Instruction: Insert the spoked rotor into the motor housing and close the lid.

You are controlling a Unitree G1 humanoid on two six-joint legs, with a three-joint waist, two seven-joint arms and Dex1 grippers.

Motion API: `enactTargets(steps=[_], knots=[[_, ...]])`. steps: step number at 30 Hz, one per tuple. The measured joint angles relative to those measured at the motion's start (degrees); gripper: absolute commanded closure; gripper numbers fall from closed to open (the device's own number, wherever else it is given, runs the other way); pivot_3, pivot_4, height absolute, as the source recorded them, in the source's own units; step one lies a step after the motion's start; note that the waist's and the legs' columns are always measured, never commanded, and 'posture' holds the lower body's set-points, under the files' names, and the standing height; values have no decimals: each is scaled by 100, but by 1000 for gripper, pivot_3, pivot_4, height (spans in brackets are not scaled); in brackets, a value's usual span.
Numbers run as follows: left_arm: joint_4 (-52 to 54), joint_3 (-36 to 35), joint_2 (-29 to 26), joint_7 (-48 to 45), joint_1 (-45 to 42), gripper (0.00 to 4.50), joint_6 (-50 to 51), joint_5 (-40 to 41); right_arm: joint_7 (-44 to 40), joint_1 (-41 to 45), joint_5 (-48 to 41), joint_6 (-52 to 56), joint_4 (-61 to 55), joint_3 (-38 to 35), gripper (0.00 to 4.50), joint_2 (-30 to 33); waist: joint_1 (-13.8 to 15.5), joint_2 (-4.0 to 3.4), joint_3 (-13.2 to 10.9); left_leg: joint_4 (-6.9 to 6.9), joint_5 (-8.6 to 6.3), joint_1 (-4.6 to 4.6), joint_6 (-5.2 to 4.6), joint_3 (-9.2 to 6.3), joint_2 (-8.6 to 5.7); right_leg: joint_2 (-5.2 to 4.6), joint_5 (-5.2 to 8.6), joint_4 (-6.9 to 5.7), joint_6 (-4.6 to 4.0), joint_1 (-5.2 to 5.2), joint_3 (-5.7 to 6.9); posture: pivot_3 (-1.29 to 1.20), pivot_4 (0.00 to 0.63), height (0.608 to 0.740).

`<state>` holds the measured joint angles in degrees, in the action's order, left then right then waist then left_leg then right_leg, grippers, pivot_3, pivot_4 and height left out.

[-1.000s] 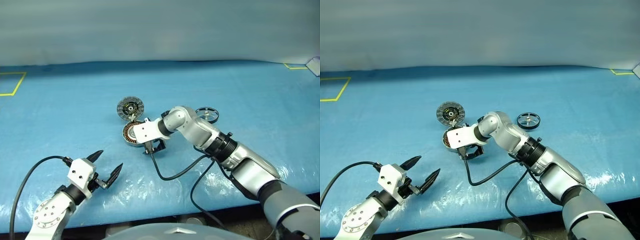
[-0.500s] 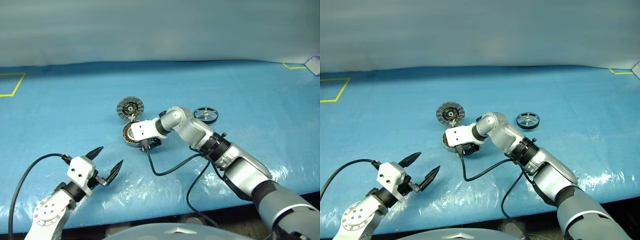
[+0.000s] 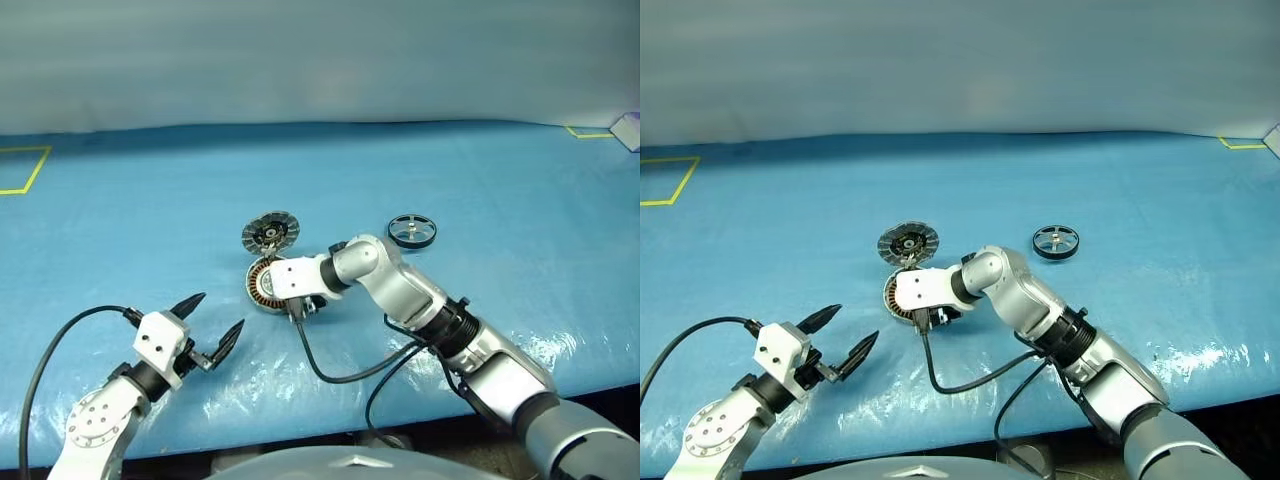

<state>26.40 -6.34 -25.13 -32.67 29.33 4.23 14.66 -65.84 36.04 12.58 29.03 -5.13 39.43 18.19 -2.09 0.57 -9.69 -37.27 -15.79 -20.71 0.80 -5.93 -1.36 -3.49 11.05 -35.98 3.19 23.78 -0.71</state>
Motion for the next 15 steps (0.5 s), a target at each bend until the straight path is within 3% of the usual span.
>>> enactTargets(steps=[7,15], knots=[[-80,-2,3,-51,29,0,-25,4,97,-643,-180,803,-1060,10,2540,210,16,1,3,-2,0,0,0,-1,0,-1,20,0,0,-2,1,0,150,740],[-128,-2,4,-112,-3,0,-73,8,405,-836,-289,1160,-1433,63,2546,311,21,6,7,-6,0,2,0,-2,0,0,21,-1,1,-4,2,0,150,740]])
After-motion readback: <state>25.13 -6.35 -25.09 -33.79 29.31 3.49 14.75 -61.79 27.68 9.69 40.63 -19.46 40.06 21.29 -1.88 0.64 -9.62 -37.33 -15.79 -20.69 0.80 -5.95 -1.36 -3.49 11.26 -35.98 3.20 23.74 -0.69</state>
